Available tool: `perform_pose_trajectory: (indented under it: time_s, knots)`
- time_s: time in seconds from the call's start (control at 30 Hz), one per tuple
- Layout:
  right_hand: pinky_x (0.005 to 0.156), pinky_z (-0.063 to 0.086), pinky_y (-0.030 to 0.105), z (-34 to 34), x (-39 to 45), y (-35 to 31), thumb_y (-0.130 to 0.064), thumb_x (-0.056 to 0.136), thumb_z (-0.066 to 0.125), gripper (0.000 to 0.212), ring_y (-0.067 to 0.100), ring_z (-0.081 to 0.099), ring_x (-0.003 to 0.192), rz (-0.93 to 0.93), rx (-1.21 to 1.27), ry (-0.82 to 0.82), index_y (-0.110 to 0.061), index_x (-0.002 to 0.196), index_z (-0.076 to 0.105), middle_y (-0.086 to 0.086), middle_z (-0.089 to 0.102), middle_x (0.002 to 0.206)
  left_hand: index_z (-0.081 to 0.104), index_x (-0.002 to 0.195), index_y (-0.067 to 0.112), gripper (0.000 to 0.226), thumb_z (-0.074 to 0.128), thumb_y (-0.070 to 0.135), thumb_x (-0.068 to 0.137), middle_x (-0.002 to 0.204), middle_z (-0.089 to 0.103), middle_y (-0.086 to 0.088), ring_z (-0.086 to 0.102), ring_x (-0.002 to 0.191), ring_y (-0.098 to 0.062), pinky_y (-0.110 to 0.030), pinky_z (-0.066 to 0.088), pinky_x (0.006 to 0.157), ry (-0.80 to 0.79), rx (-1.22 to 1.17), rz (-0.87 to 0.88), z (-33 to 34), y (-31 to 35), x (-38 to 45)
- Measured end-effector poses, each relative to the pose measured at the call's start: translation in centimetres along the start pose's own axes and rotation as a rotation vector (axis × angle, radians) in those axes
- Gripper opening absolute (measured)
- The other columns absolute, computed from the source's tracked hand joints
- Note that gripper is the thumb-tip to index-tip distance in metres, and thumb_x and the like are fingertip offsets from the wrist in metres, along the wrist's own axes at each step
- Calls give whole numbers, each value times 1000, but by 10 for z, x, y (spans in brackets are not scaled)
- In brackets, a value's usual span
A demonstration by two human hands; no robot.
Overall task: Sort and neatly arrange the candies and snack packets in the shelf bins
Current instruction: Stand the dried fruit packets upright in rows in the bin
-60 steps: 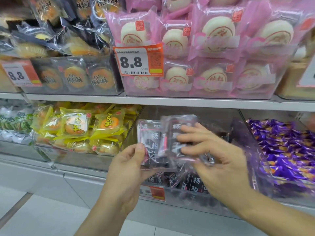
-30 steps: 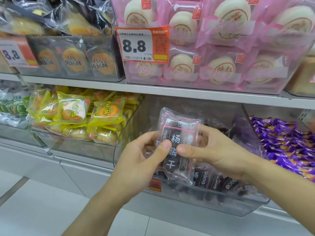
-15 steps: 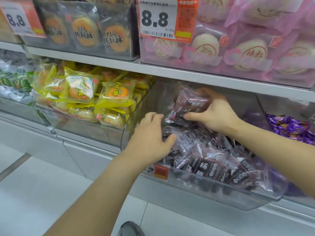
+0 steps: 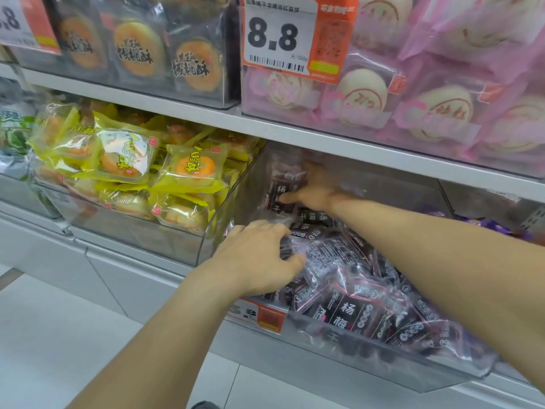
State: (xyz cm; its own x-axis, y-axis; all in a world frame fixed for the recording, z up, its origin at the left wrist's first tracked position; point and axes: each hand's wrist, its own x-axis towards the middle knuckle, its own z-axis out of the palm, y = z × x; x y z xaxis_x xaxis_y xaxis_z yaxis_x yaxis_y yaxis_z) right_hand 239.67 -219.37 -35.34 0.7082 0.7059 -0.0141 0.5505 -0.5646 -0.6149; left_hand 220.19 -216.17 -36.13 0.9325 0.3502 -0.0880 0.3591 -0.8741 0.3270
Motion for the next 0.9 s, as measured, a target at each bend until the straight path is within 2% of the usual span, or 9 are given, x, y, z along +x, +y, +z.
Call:
perform_pose_trajectory:
  time_s: [0.07, 0.13, 0.23, 0.3, 0.4, 0.5, 0.63, 0.77, 0.9]
  knots:
    - [100, 34, 20, 11, 1, 0, -35, 69, 89, 99, 23, 46, 135, -5, -84, 5, -17, 150, 36, 3, 46, 151, 39, 146, 25, 65, 44, 61, 92, 150, 42, 2, 31, 141, -17, -40, 22, 112, -10, -10, 4, -1, -1, 1]
    - [87, 32, 15, 17, 2, 0, -35, 70, 88, 95, 20, 52, 128, -11, -138, 31, -17, 149, 38, 2, 54, 143, 38, 146, 26, 66, 45, 62, 91, 151, 41, 1, 31, 142, -18, -40, 22, 114, -8, -28, 10, 0, -3, 1]
    - [82, 36, 21, 24, 4, -6, -42, 70, 86, 86, 22, 57, 120, -19, -290, 37, -19, 142, 45, 3, 57, 137, 39, 146, 27, 71, 43, 66, 87, 150, 41, -2, 33, 141, -23, -43, 27, 115, -20, -67, 6, 4, -7, 2]
    - [80, 43, 24, 25, 6, -10, -48, 67, 85, 76, 21, 60, 111, -33, -337, 57, -21, 130, 54, 1, 61, 126, 39, 145, 28, 76, 40, 70, 82, 149, 41, -4, 33, 140, -25, -45, 28, 114, -41, -84, -8, 5, -8, 3]
    - [83, 51, 28, 20, 9, -9, -45, 70, 82, 58, 21, 62, 107, -129, -359, 154, -26, 120, 59, -1, 63, 123, 39, 145, 26, 74, 43, 69, 85, 149, 42, -5, 33, 141, -25, -44, 28, 115, -49, -82, -9, 5, -8, 4]
    - [91, 52, 35, 17, 8, -8, -40, 78, 78, 51, 25, 62, 112, -183, -355, 174, -25, 123, 61, 2, 63, 126, 39, 145, 24, 71, 44, 66, 87, 148, 42, -7, 34, 139, -26, -43, 29, 114, -45, -85, -3, 4, -8, 4]
    - [98, 45, 41, 23, -1, -9, -33, 84, 69, 48, 32, 46, 127, -254, -525, 320, -26, 130, 55, 5, 51, 134, 39, 146, 22, 67, 45, 62, 91, 147, 43, -7, 34, 139, -25, -42, 28, 114, -42, -75, 2, 1, -5, 2]
    - [101, 41, 41, 21, -2, -12, -31, 78, 73, 35, 28, 45, 123, -333, -550, 349, -24, 111, 62, 3, 52, 125, 43, 143, 20, 63, 46, 58, 93, 143, 47, -8, 35, 137, -24, -40, 28, 112, -20, -68, 7, 1, -2, 1]
    - [81, 49, 32, 8, 6, -15, -31, 72, 79, 26, 19, 54, 97, -240, -435, 255, -25, 90, 63, -3, 61, 101, 41, 144, 19, 63, 45, 58, 94, 149, 42, -8, 28, 143, -22, -39, 22, 115, -24, -77, 17, 0, -3, 1]
